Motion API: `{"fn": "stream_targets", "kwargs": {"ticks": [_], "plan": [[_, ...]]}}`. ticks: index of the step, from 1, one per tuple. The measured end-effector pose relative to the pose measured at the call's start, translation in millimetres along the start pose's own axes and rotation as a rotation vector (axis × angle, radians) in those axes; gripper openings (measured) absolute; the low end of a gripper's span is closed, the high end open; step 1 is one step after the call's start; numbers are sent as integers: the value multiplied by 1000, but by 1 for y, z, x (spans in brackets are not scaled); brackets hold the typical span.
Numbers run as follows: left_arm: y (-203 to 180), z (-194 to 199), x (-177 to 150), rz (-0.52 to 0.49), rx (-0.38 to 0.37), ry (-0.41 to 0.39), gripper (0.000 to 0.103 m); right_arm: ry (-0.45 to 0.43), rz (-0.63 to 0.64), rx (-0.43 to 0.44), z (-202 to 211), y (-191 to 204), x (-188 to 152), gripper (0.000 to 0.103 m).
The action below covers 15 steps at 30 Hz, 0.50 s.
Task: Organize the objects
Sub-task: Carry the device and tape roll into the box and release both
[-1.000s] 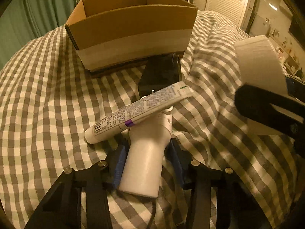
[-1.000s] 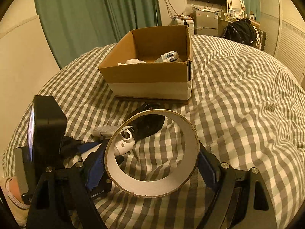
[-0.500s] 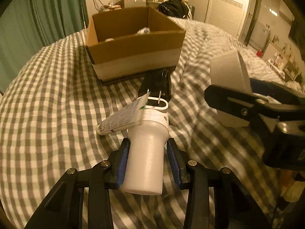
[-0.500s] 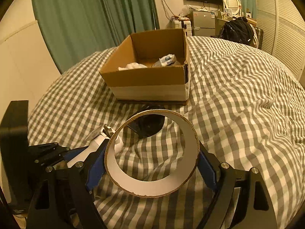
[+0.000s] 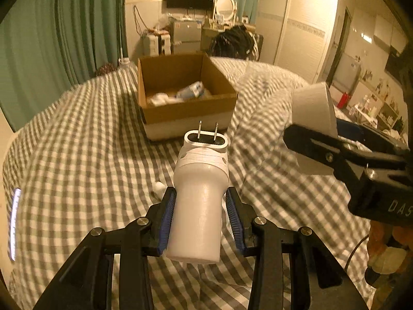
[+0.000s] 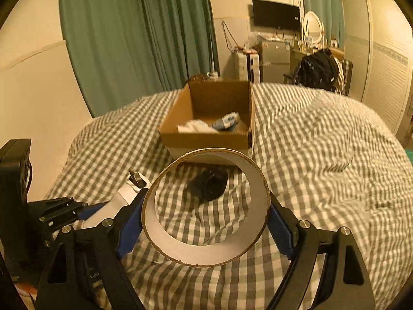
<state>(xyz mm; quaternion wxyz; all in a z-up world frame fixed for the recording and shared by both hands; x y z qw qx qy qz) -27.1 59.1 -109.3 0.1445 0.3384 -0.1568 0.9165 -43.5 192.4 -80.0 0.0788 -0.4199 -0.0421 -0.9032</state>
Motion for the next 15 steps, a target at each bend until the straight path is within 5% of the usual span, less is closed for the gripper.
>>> {"fn": "stream_targets", "kwargs": {"ticks": [15], "plan": [[16,49,126,-62,55,-197,40,-206,106,-30,47,12,110,84]]}}
Point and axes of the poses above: each gripper's, at about its wrist camera, not at the fingertips, and z roughly against the way its jaws point, y to its left, x to its top, the point moved 8 cm from there along -z, roughly the way its jaws point, and after that the axes turned 10 degrees about -x, right-handed, at the moved point
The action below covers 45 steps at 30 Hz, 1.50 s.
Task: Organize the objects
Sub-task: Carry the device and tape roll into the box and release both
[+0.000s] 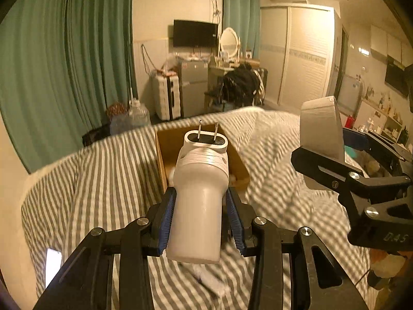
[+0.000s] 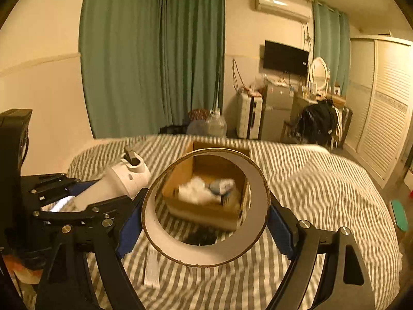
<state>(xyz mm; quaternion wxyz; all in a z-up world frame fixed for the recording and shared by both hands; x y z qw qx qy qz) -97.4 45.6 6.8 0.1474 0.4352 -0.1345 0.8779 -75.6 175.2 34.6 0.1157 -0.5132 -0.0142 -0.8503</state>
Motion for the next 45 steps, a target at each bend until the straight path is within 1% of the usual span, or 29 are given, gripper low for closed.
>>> {"fn": "stream_targets", "kwargs": {"ticks": [2,4,9,10,13,17,20,23,24,26,28,29,30,32,33,36,38,40,43,45], "plan": [[7,-9,18,3,20,-15,40,-16,-13,21,-6,-1,18,84],[14,-20,35,5,24,-24,40,-29,-18,36,-15,-2,35,84],[32,-47,77,-8,43,-55,40,-49,-4,34,-52,-4,71,84],[33,-48,79,-9,49,-60,40,-50,-7,36,-59,-4,76,84],[48,-76,96,-5,55,-65,40,-49,-14,34,-88,-6,90,84],[71,-115,112,4,76,-61,40,-42,-26,37,-129,-5,104,84],[85,-143,119,12,69,-57,40,-45,-49,34,-158,-8,115,84],[98,-169,111,24,61,-49,40,-52,-110,38,-192,-13,126,84],[103,-181,105,29,64,-29,40,-49,-126,41,-202,-15,127,84],[108,-203,90,74,39,31,40,-33,-155,48,-224,-16,122,84],[113,-221,80,132,-20,69,40,11,-156,59,-250,-12,106,84],[116,-228,78,140,-23,79,40,36,-155,58,-261,-11,96,84],[118,-234,76,133,-6,87,40,68,-160,51,-275,-12,86,84],[117,-238,71,108,21,95,40,106,-187,50,-288,-17,72,84],[116,-239,68,103,22,99,40,132,-206,57,-296,-20,65,84],[111,-246,59,105,-6,111,40,177,-218,45,-309,-27,47,84],[108,-248,52,101,-9,124,40,201,-214,33,-317,-31,36,84],[105,-251,45,99,-11,137,40,227,-218,39,-323,-30,27,84],[107,-262,38,107,-17,159,40,237,-208,32,-327,-29,19,84],[104,-261,31,112,-17,164,40,238,-211,31,-332,-31,18,84]]}}
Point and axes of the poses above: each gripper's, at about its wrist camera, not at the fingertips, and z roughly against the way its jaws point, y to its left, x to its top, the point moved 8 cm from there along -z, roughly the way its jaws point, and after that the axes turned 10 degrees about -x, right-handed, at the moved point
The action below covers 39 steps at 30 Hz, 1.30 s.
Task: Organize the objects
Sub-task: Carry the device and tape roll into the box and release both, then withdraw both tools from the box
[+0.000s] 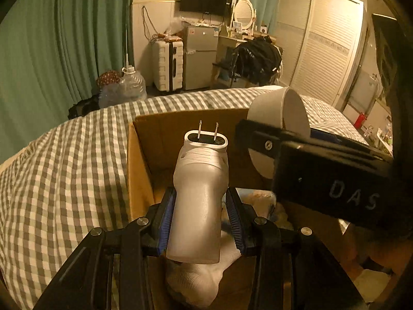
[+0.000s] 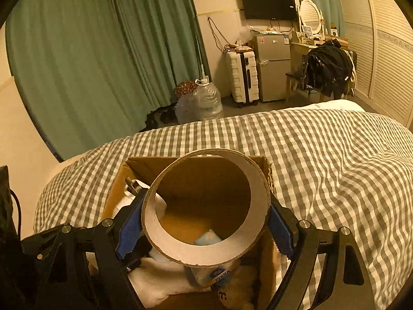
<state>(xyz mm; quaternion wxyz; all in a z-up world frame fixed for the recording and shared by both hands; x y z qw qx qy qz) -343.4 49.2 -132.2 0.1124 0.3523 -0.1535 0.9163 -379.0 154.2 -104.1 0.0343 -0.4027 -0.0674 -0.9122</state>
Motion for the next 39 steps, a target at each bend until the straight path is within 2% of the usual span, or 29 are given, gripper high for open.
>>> {"fn": "stream_targets", "kwargs": {"ticks": [4,6,10,11,17,24,27,32,36,39], "plan": [[2,-2,-5,23,-5,6,41,5,-19,11,-5,-3,-3,85],[2,3,-6,31,-6,1,44,2,-37,31,-4,-4,-3,85],[2,17,-4,34,-9,-40,78,-48,-73,49,12,-3,4,92],[0,22,-3,36,-6,-46,82,-63,-79,46,18,-5,6,92],[-5,53,5,48,16,-83,82,-122,-107,48,57,-14,15,92],[-3,105,4,66,79,-149,82,-221,-53,7,129,-16,12,92],[5,134,-9,82,144,-184,82,-244,-16,-2,155,-13,3,92],[7,174,-30,136,172,-215,82,-270,35,-32,189,-10,-16,92],[9,196,-52,143,251,-230,82,-278,80,-33,211,-2,-35,92],[5,203,-68,136,277,-215,82,-270,116,-29,220,4,-50,92]]}}
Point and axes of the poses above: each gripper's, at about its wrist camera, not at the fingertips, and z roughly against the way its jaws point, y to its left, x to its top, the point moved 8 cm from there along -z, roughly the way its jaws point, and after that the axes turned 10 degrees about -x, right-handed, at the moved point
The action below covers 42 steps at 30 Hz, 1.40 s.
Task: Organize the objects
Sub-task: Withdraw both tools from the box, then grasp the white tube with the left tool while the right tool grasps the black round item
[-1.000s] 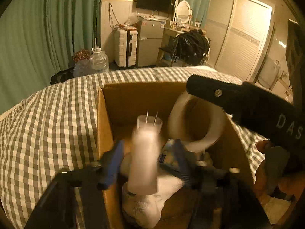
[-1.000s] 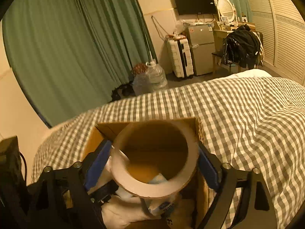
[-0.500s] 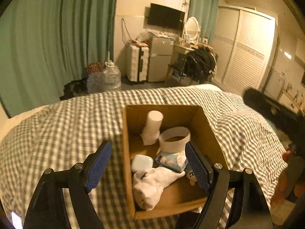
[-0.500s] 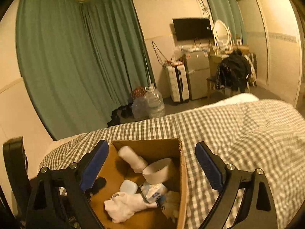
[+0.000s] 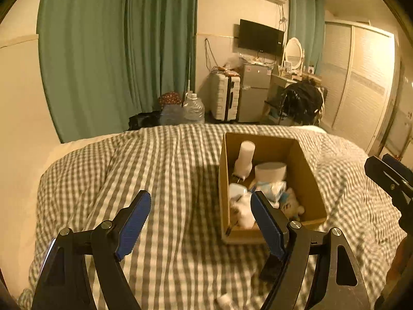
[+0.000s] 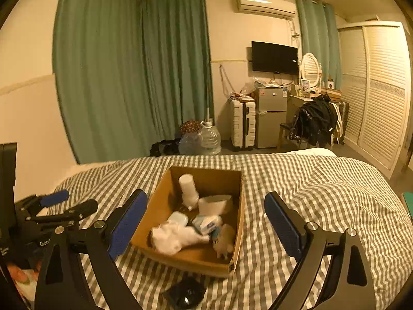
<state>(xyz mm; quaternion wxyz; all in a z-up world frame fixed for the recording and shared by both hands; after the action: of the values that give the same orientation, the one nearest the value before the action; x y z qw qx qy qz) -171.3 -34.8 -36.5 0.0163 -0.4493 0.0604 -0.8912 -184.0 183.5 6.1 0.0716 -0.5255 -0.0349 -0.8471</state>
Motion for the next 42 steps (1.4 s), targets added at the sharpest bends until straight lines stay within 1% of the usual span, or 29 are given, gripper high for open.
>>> {"fn": "stream_targets", "kwargs": {"ticks": [3,5,8,10,11,12,17,18,20,23,24,25,27,29,31,34,37,39,42], "plan": [[2,7,-20,3,28,15,82,16,20,13,9,5,-15,92],[5,8,-35,8,36,38,82,30,35,22,13,8,-26,92],[4,4,-64,25,33,86,82,52,63,14,14,10,-44,92],[-2,1,-83,9,22,118,82,70,77,9,12,10,-57,92],[-5,-2,-92,8,39,134,82,88,83,12,10,10,-67,92],[-9,-5,-99,-3,38,148,82,104,85,10,6,10,-76,92],[-32,-27,-133,-50,16,226,82,196,91,-4,-15,5,-116,92],[-36,-33,-142,-61,8,251,82,214,93,-8,-20,4,-123,92],[-41,-42,-155,-67,-14,291,82,241,98,-18,-28,2,-134,92],[-43,-53,-166,-55,-63,321,82,264,89,-18,-36,1,-141,92],[-42,-56,-168,-52,-68,328,82,268,88,-12,-37,2,-142,92],[-41,-60,-173,-45,-79,345,79,271,90,-9,-38,3,-142,92],[-41,-65,-182,-35,-96,377,65,281,99,-5,-41,6,-145,92],[-41,-71,-190,-20,-111,406,36,289,102,-3,-45,8,-149,92],[-42,-74,-196,-21,-116,422,35,299,104,0,-48,10,-152,92],[-46,-69,-193,-34,-118,407,27,313,97,4,-52,11,-155,92],[-45,-61,-188,-39,-101,396,24,331,98,6,-56,12,-161,92],[-44,-55,-181,-35,-108,375,24,336,104,2,-57,13,-162,92],[-40,-43,-163,-29,-97,319,23,343,100,7,-58,14,-164,92]]}}
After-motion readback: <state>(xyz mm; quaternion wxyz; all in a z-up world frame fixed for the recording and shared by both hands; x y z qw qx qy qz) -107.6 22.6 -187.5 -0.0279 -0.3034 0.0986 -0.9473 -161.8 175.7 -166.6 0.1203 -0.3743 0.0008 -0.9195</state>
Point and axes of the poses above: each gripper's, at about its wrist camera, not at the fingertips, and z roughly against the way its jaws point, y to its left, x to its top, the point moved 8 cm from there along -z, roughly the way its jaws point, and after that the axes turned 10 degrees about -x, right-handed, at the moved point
